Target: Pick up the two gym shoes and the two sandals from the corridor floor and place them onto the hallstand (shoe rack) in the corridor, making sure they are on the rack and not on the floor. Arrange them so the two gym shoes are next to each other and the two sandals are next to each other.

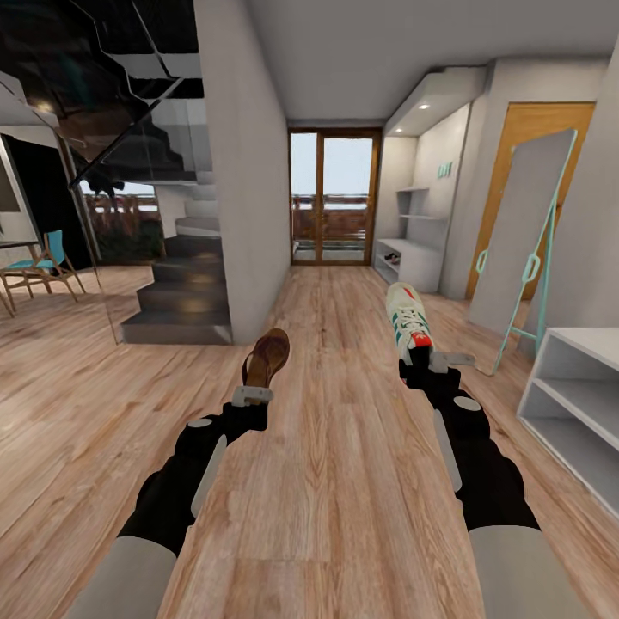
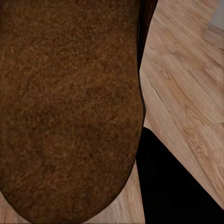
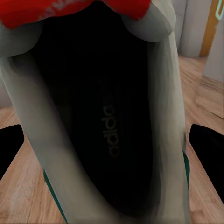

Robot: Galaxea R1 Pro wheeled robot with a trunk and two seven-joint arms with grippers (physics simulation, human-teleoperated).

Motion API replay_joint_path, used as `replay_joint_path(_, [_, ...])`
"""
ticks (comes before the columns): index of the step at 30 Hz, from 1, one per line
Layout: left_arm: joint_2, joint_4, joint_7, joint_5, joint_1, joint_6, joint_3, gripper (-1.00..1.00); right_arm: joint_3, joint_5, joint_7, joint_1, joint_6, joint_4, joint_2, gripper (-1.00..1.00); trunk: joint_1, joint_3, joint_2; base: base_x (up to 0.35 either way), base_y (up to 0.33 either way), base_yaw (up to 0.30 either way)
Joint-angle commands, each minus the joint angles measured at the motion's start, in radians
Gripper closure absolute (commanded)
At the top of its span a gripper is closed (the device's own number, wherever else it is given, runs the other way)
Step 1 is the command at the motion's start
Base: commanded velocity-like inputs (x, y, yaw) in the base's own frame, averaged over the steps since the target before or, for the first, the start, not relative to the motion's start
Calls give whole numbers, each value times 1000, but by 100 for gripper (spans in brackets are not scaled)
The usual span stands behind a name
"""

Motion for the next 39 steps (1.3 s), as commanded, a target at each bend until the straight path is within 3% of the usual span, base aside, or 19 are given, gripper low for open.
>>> replay_joint_path(1, [0, -1, -5, -2, -1, 6, 1, 100, -1, 8, 0, 0, 6, -2, 1, 100, 0, -1, 0, 347, 0, 0])
replay_joint_path(39, [0, -2, -5, -2, 0, 6, 1, 100, -1, 8, 1, 0, 6, -3, 1, 100, 0, -1, 0, 347, 0, 0])
